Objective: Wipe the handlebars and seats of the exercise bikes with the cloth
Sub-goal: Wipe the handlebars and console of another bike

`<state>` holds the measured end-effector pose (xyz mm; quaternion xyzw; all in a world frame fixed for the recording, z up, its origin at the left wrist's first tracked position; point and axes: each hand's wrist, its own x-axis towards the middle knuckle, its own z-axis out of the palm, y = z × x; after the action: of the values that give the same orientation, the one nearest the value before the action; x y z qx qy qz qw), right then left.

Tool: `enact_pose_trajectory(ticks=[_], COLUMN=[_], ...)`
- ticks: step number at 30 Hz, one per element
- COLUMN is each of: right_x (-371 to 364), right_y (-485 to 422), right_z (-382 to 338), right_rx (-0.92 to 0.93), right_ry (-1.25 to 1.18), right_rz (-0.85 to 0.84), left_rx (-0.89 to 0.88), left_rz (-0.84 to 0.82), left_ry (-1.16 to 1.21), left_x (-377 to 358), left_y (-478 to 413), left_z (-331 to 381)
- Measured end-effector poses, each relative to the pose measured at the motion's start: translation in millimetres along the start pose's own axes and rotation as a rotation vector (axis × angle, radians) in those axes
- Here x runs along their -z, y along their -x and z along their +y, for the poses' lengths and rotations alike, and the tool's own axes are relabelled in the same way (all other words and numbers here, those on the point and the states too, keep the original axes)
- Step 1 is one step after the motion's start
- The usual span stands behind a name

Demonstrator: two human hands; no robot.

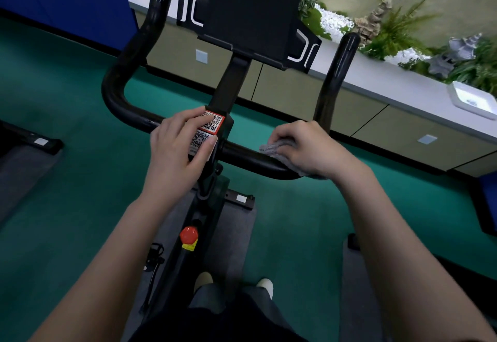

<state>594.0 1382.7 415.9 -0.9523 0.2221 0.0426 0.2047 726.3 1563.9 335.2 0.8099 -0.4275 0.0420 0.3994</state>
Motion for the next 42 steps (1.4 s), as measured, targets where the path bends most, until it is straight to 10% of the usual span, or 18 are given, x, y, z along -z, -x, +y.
enact_pose_trajectory(ticks=[5,11,15,18,21,31,42], right_x=[18,22,6,-33,-75,-122,-89], right_y=[-20,-26,-2,33,47,42,34], right_z=[0,14,36,42,28,-44,2], right_rx=[-0.041,0.02,0.081,-0.183,-0.497,-0.844,-0.805], right_ry=[0.283,0.427,0.099,-0.293,-0.731,-1.843,-1.864], right_rz=[-0.334,-0.272,0.331,0.995,1.25,1.059,1.155], left_rx=[-0.016,-0.009,0.009,0.019,0.021,0.014,-0.015], left_rz=[-0.01,-0.009,0.005,0.012,0.014,0.015,-0.002], left_ry=[0.009,0.018,0.021,0.015,0.009,-0.001,-0.055], left_x=[3,3,1,0,-1,-1,6], left_y=[-1,-2,-1,-1,-2,-2,-2], left_z=[-3,-4,-3,-1,0,2,9])
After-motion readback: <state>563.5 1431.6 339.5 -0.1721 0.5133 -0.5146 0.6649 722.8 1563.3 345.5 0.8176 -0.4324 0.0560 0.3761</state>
